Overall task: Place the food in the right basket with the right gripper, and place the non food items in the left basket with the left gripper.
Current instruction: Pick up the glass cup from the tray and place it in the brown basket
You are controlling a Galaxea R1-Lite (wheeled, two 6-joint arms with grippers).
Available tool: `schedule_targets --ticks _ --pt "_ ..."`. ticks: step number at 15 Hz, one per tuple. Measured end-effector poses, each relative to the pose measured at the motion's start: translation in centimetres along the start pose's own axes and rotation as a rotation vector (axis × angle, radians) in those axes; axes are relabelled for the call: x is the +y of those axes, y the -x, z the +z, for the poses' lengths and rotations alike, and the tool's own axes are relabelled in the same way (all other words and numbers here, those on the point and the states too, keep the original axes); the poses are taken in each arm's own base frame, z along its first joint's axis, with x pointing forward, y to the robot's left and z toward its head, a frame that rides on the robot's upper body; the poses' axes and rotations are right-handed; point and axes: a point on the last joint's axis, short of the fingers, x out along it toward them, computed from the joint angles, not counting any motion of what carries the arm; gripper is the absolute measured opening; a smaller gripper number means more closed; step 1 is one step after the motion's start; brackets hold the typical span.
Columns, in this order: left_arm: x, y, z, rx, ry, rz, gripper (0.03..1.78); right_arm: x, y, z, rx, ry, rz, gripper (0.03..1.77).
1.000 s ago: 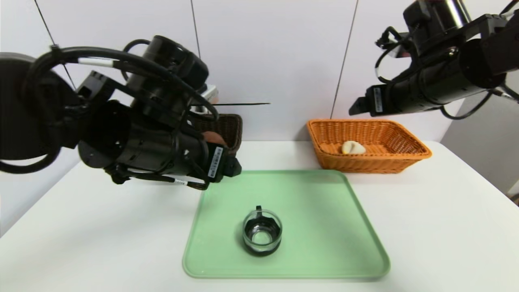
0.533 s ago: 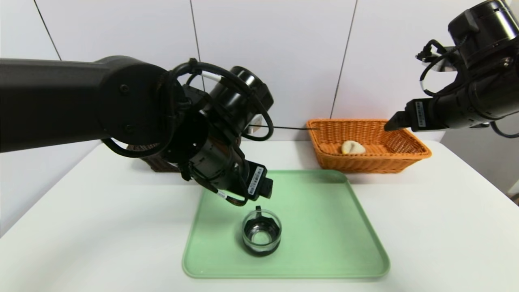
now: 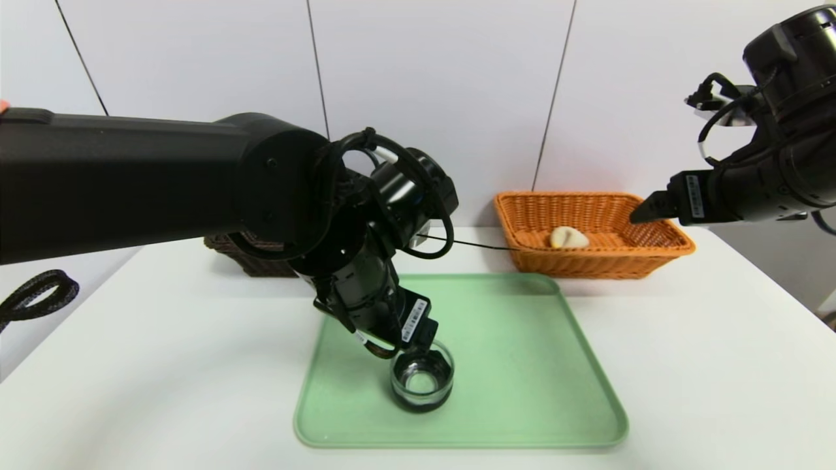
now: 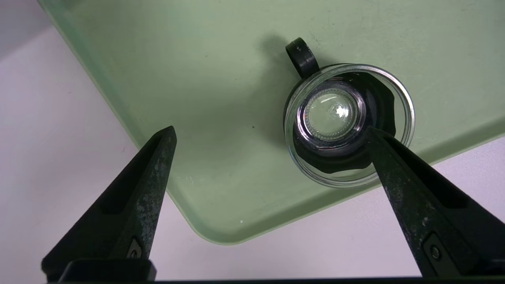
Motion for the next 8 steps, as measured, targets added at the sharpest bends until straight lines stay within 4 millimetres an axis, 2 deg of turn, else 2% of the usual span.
schedule_targets --ticks 8 --pt "-0.3 -1.5 0.0 0.042 -0.001 -0.013 1.69 -0.3 0.1 -0.1 0.0 -0.004 -0.005 1.7"
